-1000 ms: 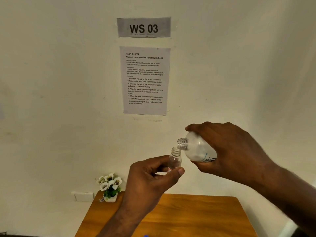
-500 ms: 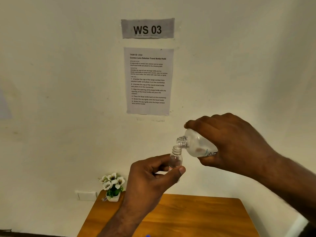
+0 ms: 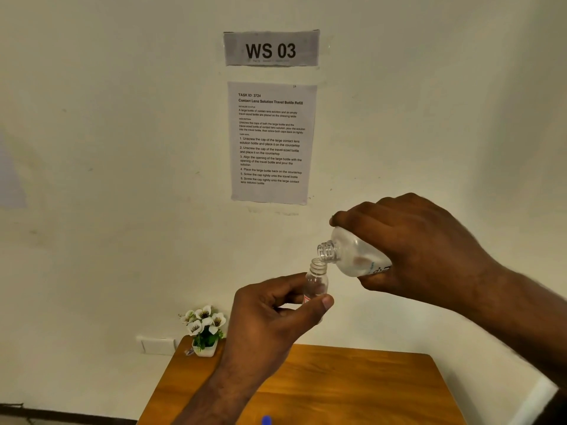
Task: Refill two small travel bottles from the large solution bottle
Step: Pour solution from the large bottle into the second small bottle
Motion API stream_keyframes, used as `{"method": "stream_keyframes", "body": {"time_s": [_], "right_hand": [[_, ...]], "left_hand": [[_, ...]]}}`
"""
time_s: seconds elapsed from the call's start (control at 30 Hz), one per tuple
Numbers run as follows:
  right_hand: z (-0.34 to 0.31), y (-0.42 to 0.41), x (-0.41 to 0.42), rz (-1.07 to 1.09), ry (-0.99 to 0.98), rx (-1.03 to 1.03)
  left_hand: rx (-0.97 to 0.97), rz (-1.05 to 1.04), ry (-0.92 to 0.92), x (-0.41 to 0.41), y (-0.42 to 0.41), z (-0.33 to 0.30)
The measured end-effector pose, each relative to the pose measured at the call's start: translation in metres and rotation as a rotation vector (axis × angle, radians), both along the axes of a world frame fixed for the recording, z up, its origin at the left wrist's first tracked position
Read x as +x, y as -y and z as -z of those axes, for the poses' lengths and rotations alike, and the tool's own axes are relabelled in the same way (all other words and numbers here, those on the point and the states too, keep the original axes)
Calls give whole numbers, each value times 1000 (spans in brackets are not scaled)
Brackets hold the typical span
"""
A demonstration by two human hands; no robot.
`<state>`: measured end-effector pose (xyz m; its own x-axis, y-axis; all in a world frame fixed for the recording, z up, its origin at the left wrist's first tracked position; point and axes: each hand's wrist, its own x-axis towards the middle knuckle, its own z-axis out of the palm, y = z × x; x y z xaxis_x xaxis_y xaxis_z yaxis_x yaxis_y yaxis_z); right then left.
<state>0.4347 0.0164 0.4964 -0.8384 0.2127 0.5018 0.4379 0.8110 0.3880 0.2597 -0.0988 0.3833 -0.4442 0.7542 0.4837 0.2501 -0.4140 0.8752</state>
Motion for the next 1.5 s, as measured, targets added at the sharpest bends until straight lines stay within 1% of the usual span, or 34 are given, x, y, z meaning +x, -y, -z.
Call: {"method": "stream_keyframes", "body": {"time_s": [0.7, 1.13, 1.5], "right_hand": [[-2, -3, -2, -88, -7, 110], [-1, -4, -4, -113, 14, 121], [-3, -3, -3, -112, 35, 125]], "left_hand": [[-5, -8, -17, -4, 2, 8], [-2, -5, 3, -4, 4, 8], [-18, -14, -29, -5, 5, 8]]}}
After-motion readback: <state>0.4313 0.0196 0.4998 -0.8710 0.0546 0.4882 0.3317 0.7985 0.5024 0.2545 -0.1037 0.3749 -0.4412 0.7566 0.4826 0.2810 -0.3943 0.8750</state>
